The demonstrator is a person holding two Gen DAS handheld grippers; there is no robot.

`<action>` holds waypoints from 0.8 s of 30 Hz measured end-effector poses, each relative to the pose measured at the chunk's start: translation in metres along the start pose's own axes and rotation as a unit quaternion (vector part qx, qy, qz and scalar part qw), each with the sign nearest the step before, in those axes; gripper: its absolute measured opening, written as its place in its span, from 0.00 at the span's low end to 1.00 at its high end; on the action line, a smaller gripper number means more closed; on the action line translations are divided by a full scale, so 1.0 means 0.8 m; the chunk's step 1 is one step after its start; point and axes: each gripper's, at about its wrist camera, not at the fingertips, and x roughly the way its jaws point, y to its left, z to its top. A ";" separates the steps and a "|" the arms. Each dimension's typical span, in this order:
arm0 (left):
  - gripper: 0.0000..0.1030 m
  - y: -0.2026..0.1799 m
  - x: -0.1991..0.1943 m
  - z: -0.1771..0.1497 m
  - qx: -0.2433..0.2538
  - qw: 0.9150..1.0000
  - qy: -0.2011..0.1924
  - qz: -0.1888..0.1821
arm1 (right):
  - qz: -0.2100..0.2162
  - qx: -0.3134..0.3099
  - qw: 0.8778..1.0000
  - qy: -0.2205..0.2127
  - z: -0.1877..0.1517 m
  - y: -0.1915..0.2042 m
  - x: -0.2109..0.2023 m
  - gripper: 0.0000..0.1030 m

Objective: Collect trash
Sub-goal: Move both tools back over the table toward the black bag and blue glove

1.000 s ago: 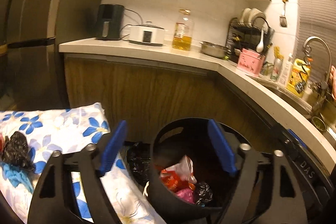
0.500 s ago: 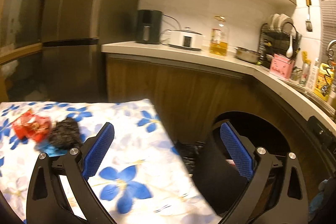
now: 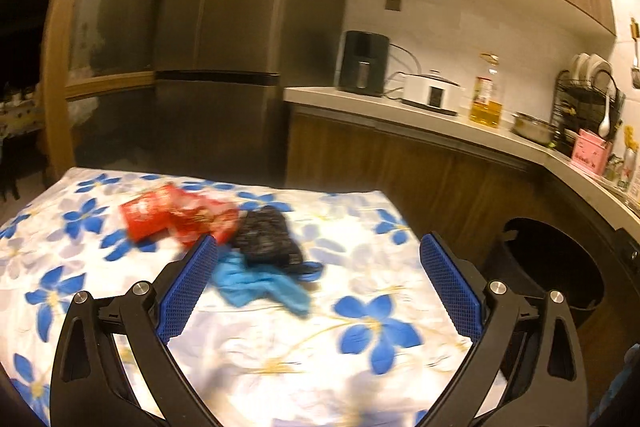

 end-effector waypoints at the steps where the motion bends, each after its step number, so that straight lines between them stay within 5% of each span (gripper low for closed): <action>1: 0.94 0.010 -0.001 0.000 -0.003 1.000 0.000 0.005 | 0.006 -0.002 1.000 0.002 -0.003 0.008 0.000 0.84; 24: 0.94 0.177 0.008 0.008 -0.062 0.993 -0.006 0.103 | 0.162 -0.097 0.979 0.074 -0.088 0.249 0.068 0.84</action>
